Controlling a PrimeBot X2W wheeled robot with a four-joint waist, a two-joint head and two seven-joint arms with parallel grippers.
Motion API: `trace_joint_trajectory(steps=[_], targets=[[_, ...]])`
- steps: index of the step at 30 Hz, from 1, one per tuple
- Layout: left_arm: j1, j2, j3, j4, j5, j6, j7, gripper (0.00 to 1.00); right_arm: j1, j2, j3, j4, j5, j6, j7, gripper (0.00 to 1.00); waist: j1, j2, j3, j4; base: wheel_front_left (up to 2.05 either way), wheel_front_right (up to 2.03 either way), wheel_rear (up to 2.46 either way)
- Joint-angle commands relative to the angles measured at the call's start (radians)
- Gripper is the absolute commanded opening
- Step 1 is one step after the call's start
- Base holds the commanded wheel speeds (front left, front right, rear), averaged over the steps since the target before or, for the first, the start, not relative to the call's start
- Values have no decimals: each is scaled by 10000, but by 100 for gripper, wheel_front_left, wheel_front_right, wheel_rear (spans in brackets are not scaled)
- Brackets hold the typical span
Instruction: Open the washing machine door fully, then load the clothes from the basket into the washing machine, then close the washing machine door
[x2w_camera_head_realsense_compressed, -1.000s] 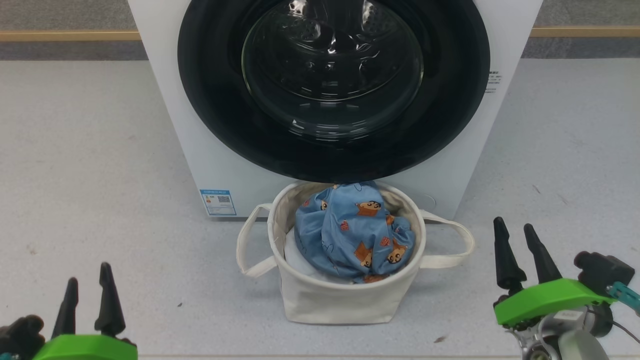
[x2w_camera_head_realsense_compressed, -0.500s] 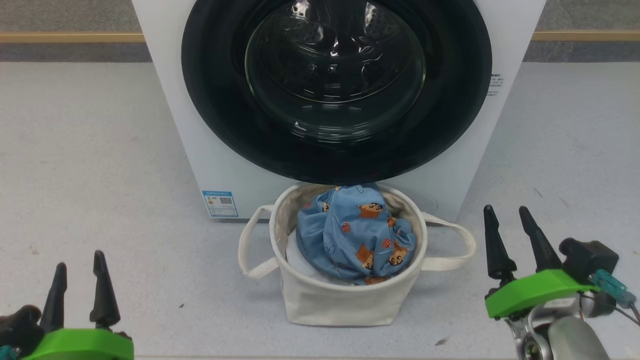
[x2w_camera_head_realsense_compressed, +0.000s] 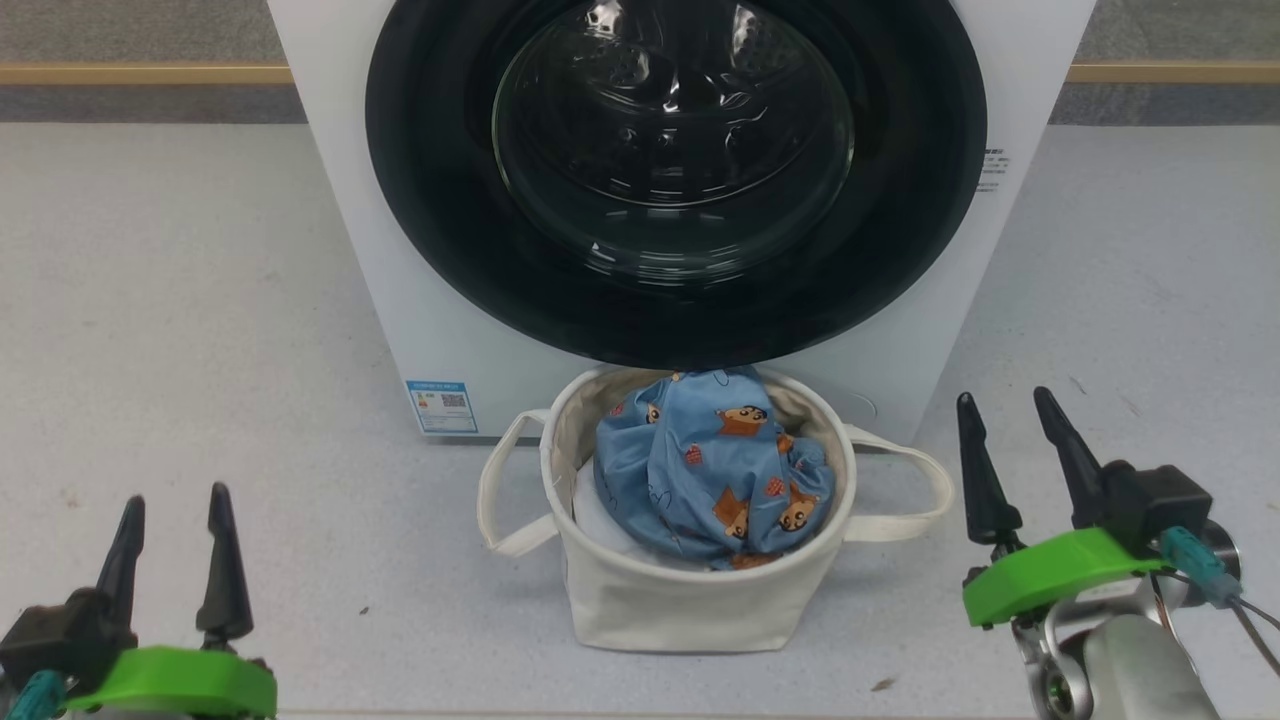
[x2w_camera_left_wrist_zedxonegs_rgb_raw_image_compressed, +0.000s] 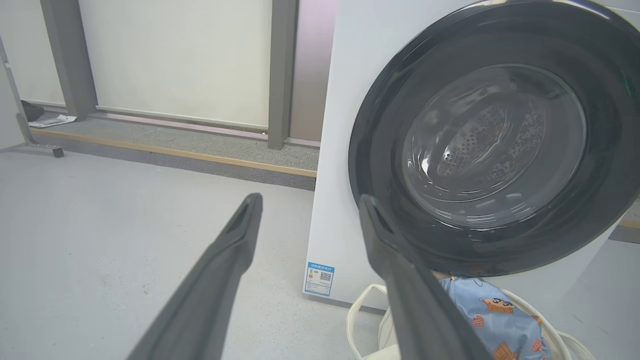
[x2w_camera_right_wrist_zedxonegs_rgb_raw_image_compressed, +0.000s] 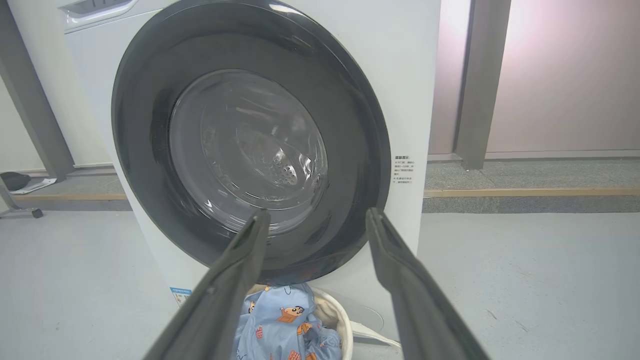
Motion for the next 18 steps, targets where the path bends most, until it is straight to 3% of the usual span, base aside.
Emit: trace_joint_trajectory(steps=[1, 12, 18], targets=[[-678, 418, 279, -403, 322, 13, -144, 100, -556, -84, 251, -349, -326, 4, -147, 100, 0, 0, -3, -1, 0, 0, 0], [-987, 838, -112, -395, 1560, -17, -346, 100, -840, -99, 444, -382, -1731, 4, -498, 100, 0, 0, -1, 12, 0, 0, 0], [-1044, 818, -136, -303, 1427, -53, -363, 100, -840, -99, 456, -379, -1615, 4, -498, 100, 0, 0, -5, 14, 0, 0, 0]])
